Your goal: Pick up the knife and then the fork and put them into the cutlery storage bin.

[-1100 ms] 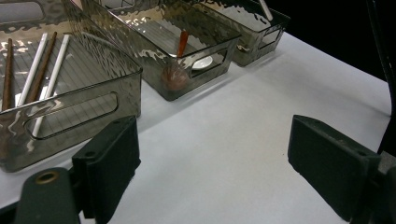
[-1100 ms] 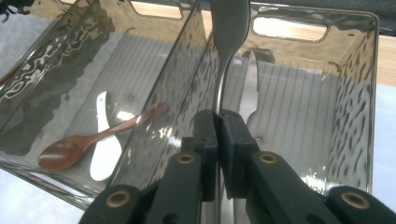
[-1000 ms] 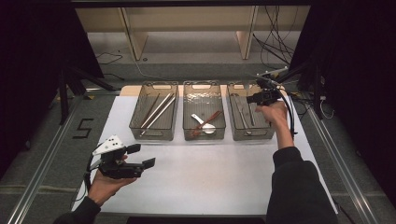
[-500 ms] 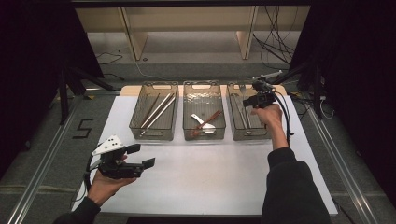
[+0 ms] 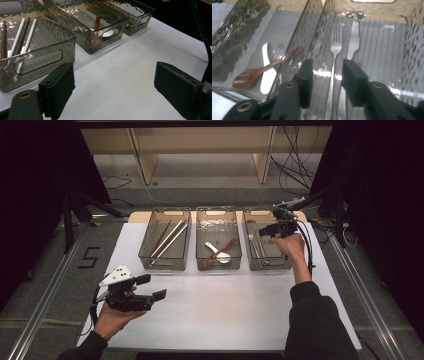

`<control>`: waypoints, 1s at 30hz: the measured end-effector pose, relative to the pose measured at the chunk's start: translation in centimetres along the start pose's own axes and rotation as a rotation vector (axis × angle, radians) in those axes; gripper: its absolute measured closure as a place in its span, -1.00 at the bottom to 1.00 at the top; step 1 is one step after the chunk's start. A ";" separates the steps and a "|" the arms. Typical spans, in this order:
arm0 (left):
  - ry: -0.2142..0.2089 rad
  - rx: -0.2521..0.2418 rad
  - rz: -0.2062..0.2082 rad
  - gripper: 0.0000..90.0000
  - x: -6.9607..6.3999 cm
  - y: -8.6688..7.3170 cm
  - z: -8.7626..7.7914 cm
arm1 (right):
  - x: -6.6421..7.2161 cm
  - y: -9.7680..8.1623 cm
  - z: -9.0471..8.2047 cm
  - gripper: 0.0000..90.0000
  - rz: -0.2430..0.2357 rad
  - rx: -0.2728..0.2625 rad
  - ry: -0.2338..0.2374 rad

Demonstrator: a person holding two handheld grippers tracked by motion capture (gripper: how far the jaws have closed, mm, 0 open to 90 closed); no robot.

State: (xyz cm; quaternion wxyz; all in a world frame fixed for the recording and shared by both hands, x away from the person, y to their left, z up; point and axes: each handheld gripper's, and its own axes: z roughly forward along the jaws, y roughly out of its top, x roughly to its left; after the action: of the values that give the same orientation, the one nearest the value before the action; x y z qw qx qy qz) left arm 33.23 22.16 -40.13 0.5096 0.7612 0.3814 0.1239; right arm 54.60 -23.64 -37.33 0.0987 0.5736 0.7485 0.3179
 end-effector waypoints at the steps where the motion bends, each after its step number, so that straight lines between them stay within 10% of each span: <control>1: 0.000 0.000 0.000 -0.64 0.0 0.0 0.0 | 0.0 -0.1 -0.1 0.30 -0.009 -0.001 -0.001; 30: -0.012 0.010 -0.014 -0.64 0.0 -0.1 0.1 | 3.6 -3.5 -3.8 -0.25 -0.148 -0.106 0.049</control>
State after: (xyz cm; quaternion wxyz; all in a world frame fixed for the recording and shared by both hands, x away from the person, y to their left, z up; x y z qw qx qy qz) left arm 33.21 22.13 -40.25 0.5089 0.7619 0.3842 0.1135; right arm 48.68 -22.18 -35.70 0.1340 0.5027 0.7732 0.3627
